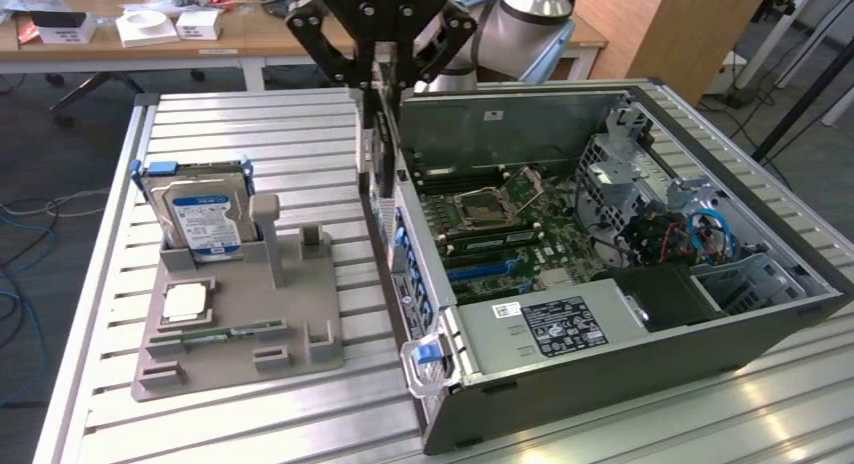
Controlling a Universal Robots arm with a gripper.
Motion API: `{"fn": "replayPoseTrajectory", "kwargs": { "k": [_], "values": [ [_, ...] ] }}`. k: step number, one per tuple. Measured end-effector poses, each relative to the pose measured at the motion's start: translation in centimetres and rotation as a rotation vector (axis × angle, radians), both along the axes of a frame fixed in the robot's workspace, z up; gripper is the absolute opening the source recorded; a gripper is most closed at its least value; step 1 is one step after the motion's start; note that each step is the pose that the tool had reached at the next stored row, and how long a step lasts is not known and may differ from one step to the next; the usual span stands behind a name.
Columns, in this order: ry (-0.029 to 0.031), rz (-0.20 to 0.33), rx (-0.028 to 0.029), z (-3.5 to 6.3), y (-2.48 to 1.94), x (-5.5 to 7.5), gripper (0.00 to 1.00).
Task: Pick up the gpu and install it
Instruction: 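Pick up the gpu and move the gpu toward the slot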
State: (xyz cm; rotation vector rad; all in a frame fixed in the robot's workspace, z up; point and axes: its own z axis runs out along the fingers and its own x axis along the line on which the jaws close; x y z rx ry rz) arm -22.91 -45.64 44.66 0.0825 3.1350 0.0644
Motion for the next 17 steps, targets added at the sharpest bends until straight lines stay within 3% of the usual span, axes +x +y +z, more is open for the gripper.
{"fn": "replayPoseTrajectory", "kwargs": {
  "k": [17],
  "values": [
    [0.0009, 0.0, 0.0003, -0.01, 0.0, 7.7, 0.26]
  ]
}}
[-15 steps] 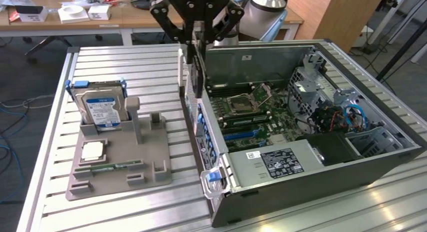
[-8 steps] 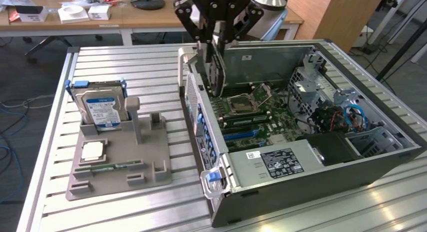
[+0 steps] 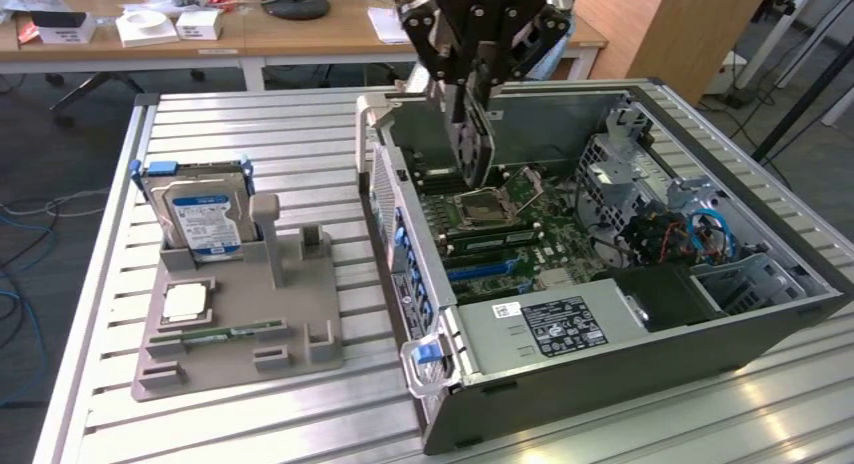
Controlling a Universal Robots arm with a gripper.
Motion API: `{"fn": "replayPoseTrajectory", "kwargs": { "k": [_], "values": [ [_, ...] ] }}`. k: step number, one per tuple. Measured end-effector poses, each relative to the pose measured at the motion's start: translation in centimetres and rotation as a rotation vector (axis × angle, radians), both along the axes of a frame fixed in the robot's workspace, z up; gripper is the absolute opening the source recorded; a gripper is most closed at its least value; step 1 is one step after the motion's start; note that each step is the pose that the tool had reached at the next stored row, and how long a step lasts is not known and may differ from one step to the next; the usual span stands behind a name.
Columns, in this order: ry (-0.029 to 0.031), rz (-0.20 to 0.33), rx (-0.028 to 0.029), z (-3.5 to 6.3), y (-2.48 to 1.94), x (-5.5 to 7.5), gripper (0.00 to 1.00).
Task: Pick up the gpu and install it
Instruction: 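Pick up the gpu and move the gpu toward the slot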
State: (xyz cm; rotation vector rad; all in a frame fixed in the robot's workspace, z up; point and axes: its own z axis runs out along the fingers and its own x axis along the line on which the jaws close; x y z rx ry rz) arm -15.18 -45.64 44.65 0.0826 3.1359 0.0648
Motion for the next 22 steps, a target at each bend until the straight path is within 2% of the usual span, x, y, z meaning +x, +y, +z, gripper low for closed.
{"fn": "replayPoseTrajectory", "kwargs": {
  "k": [22],
  "values": [
    [0.001, 0.0, 0.0002, 0.0, 0.0, 10.0, 0.26]
  ]
}}
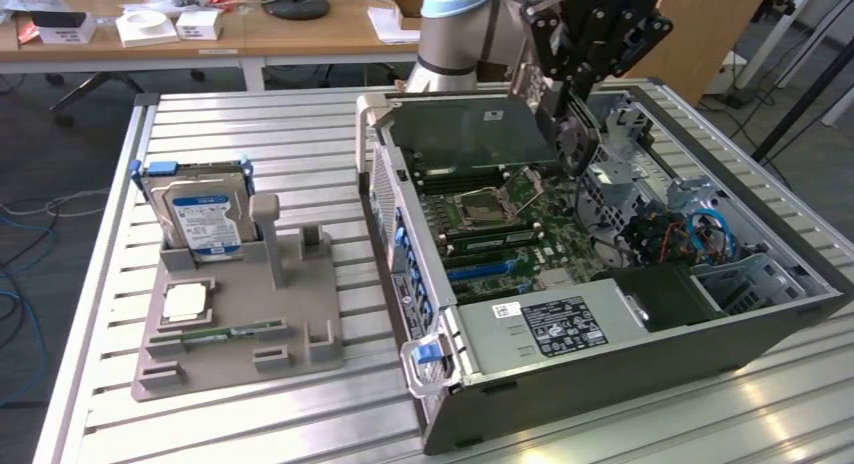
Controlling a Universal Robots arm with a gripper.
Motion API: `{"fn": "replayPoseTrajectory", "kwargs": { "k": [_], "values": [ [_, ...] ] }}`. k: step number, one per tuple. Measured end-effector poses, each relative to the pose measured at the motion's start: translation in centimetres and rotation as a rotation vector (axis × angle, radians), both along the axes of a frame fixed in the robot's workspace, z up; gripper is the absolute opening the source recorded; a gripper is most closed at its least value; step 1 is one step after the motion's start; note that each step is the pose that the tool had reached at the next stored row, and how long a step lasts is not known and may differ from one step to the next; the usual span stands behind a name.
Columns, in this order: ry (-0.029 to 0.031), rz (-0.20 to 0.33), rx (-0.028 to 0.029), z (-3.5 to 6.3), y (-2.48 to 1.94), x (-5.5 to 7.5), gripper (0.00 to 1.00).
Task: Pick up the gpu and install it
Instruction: 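Pick up the gpu and move the gpu toward the slot, then insert the gpu into the slot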
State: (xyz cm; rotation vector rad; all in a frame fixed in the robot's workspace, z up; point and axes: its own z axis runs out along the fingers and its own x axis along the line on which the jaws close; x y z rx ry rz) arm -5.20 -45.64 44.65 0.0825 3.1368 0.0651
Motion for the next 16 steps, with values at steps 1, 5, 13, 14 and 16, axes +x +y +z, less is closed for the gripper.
{"fn": "replayPoseTrajectory", "kwargs": {
  "k": [1, 5, 13, 14, 16],
  "values": [
    [0.0001, 0.0, 0.0001, 0.0, 0.0, 0.5, 0.26],
    [0.0001, 0.0, 0.0002, 0.0, -0.01, 1.1, 0.26],
    [0.0, 0.018, 0.0007, 0.0, 0.0, 1.7, 0.26],
    [0.0001, 0.018, 0.0007, 0.0, 0.0, 1.7, 0.26],
    [0.0, 0.018, 0.0006, 0.0, 0.0, 1.7, 0.26]
  ]
}}
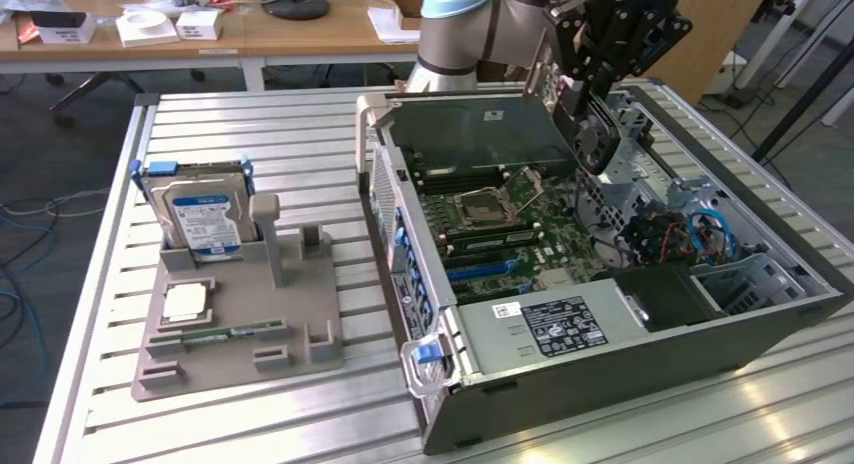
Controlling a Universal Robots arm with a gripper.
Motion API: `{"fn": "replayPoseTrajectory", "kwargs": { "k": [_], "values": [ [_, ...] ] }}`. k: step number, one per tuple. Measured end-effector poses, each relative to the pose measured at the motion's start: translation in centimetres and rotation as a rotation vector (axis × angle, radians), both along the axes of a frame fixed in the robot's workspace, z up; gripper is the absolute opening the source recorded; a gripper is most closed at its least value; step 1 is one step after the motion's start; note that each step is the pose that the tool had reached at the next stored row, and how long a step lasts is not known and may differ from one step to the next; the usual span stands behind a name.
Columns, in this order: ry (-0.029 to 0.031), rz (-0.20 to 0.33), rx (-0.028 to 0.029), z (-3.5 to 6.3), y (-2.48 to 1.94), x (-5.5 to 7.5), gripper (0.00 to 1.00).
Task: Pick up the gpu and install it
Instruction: 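Insert the gpu into the slot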
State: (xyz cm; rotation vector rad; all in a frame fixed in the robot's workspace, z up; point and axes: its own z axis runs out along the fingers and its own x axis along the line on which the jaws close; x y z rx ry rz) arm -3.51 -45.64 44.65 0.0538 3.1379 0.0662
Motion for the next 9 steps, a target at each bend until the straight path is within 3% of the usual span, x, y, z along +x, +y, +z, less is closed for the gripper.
{"fn": "replayPoseTrajectory", "kwargs": {
  "k": [9],
  "values": [
    [0.0, 0.0, 0.0, 0.0, 0.0, 0.0, 0.26]
  ]
}}
